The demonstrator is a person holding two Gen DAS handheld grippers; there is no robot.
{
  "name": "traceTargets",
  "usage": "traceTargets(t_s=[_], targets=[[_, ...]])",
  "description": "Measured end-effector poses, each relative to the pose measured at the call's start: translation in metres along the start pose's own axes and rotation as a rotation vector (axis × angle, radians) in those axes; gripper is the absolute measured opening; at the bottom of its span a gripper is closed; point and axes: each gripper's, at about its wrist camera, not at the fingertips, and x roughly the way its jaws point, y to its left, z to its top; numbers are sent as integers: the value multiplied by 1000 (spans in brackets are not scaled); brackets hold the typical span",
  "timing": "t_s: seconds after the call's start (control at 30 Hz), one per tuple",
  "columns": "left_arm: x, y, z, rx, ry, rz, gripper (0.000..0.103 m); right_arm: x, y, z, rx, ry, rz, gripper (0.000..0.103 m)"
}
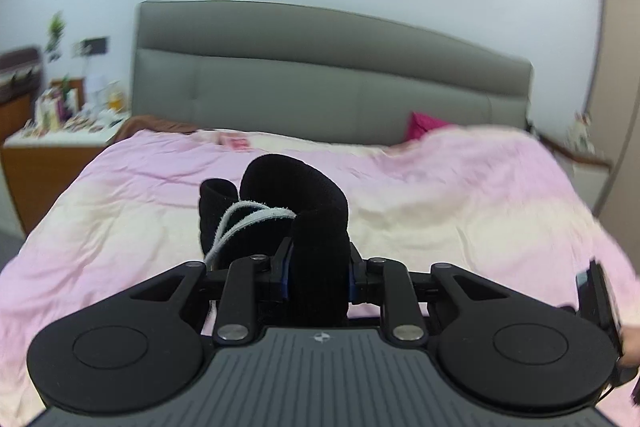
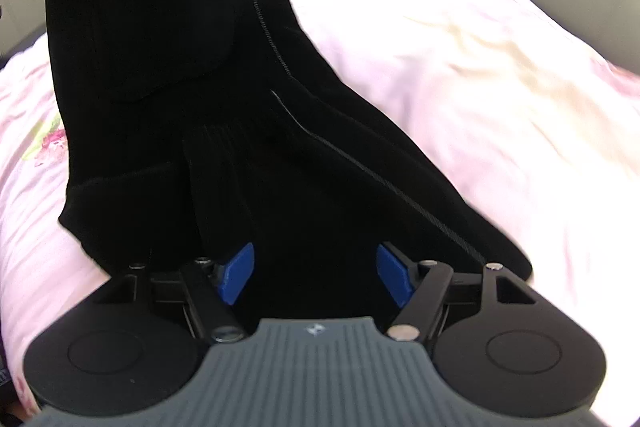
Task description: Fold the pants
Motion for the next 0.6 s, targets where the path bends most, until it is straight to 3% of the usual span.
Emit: traceTargets(t_s=[0.17, 0.33, 0.47, 0.6], targets=[[53, -103, -45, 269, 113, -27, 27, -19, -27, -35, 127, -2, -21, 66], [96, -184, -126, 502, 284, -73, 27, -29, -41, -67, 226, -4, 5, 66], [118, -208, -178, 565, 402, -103, 32, -31, -48, -90, 244, 18, -17, 66], [107, -205, -184, 505, 446, -203, 60, -35, -53, -100, 259, 41, -36, 66]])
